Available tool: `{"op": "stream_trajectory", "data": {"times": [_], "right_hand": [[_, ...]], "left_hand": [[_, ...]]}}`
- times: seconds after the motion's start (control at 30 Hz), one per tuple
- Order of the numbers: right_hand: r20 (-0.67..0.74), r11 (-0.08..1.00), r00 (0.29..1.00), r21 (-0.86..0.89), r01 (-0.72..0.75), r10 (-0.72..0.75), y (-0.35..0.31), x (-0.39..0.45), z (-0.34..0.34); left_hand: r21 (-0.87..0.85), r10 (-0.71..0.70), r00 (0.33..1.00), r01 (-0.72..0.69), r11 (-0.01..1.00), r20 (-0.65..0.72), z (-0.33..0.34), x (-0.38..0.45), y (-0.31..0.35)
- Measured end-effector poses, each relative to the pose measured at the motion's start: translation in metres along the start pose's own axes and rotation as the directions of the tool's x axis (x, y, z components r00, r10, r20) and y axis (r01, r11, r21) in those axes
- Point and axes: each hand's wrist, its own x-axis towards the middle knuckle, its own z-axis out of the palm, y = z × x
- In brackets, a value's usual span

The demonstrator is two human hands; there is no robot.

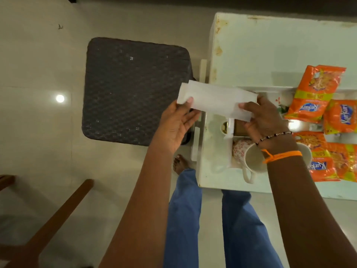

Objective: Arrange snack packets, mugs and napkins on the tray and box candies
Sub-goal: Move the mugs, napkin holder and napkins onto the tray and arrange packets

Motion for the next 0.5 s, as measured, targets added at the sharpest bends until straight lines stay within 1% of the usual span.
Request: {"op": "stream_trajectory", "data": {"times": [0.07, 0.13, 0.17, 0.2, 0.23, 0.27, 0.33, 0.4, 0.43, 0.5], "right_hand": [[-0.013, 0.984, 0.998, -0.172, 0.051, -0.054, -0.003, -0.009, -0.026], [-0.005, 0.937, 0.993, -0.33, 0.114, -0.122, -0.01, -0.015, -0.051], [0.014, 0.881, 0.987, -0.449, 0.15, -0.161, -0.014, -0.017, -0.064], [0.04, 0.799, 0.98, -0.573, 0.184, -0.197, -0.017, -0.018, -0.079], [0.066, 0.717, 0.972, -0.664, 0.212, -0.226, -0.021, -0.019, -0.092], [0.084, 0.655, 0.965, -0.719, 0.233, -0.25, -0.023, -0.019, -0.101], [0.099, 0.568, 0.944, -0.777, 0.27, -0.314, -0.029, -0.021, -0.122], [0.086, 0.51, 0.92, -0.811, 0.288, -0.382, -0.033, -0.022, -0.137], [0.079, 0.49, 0.907, -0.82, 0.295, -0.413, -0.034, -0.021, -0.143], [0.074, 0.477, 0.884, -0.82, 0.317, -0.461, -0.036, -0.02, -0.152]], "left_hand": [[0.191, 0.03, 0.999, -0.034, 0.981, 0.026, 0.01, -0.007, -0.009], [0.345, 0.032, 0.999, -0.045, 0.938, 0.042, 0.024, -0.013, -0.017], [0.395, 0.027, 0.999, -0.042, 0.918, 0.044, 0.031, -0.016, -0.022], [0.433, 0.017, 0.999, -0.037, 0.901, 0.05, 0.04, -0.018, -0.029], [0.478, 0.008, 0.999, -0.032, 0.878, 0.053, 0.047, -0.019, -0.035], [0.534, 0.006, 0.999, -0.031, 0.845, 0.05, 0.054, -0.019, -0.041], [0.628, 0.025, 0.999, -0.037, 0.777, 0.029, 0.07, -0.021, -0.055], [0.642, 0.086, 0.996, -0.067, 0.764, 0.002, 0.083, -0.019, -0.068], [0.641, 0.12, 0.993, -0.086, 0.763, -0.009, 0.086, -0.017, -0.072], [0.676, 0.181, 0.983, -0.119, 0.727, -0.022, 0.094, -0.012, -0.081]]}}
